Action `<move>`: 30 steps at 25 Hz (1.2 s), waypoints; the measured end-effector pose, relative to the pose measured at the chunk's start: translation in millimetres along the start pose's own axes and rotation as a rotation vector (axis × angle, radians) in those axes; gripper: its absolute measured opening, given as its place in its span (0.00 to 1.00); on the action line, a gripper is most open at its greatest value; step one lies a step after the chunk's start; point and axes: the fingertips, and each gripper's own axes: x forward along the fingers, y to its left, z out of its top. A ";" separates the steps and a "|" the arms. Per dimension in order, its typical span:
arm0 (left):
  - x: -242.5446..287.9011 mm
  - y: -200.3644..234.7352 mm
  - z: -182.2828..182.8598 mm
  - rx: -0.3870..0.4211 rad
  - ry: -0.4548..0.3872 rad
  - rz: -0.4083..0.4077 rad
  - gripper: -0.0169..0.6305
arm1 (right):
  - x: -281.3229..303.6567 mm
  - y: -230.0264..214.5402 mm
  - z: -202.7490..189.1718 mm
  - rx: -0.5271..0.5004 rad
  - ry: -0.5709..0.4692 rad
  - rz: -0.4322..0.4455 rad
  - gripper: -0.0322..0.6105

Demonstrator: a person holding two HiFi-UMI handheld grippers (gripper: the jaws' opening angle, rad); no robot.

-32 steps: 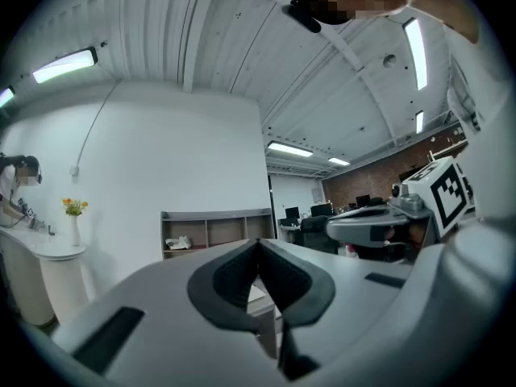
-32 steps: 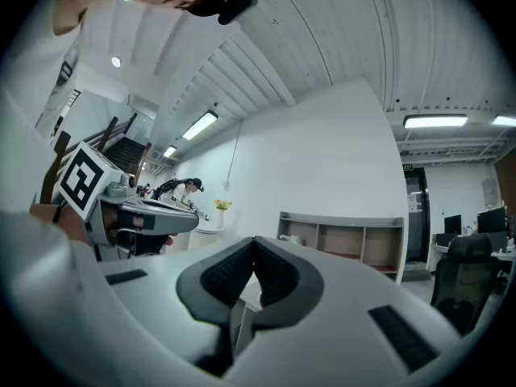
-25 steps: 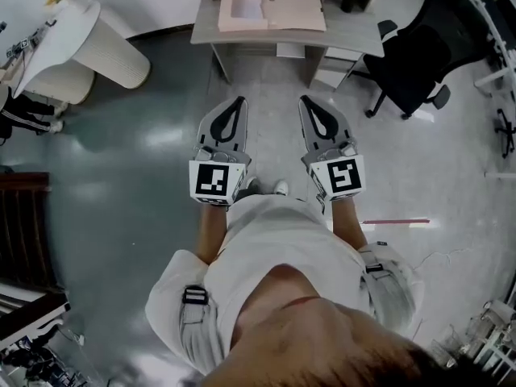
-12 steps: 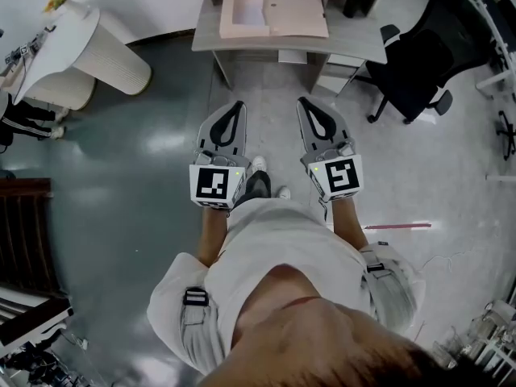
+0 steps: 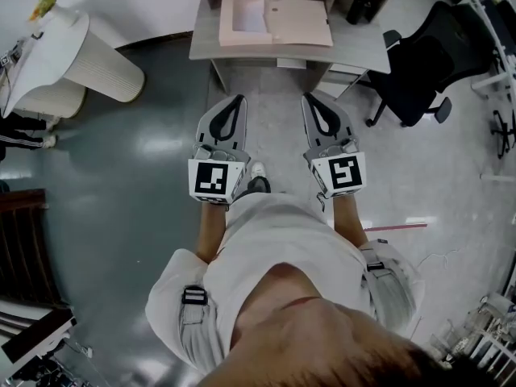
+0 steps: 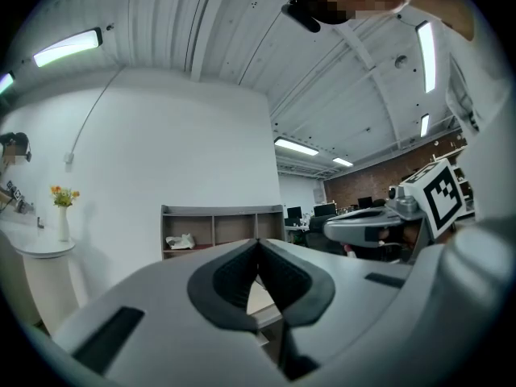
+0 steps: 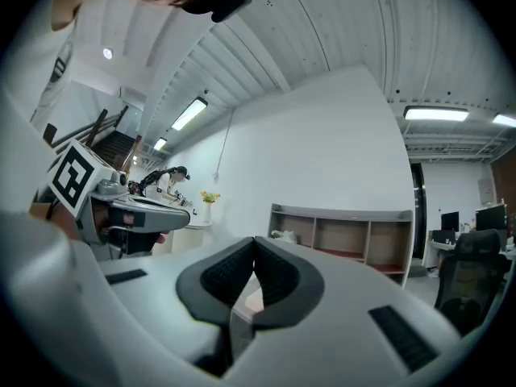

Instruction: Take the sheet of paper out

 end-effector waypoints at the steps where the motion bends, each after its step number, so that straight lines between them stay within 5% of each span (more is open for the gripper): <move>1: 4.5 7.5 -0.4 0.000 -0.002 -0.002 0.05 | 9.0 -0.5 -1.6 0.000 0.006 -0.002 0.08; 13: 58.2 84.2 -15.5 -0.016 -0.006 -0.069 0.05 | 96.8 0.6 -12.1 0.011 0.036 -0.058 0.08; 30: 130.7 123.7 -37.2 -0.018 0.024 -0.105 0.05 | 164.8 -36.1 -31.7 0.005 0.077 -0.079 0.08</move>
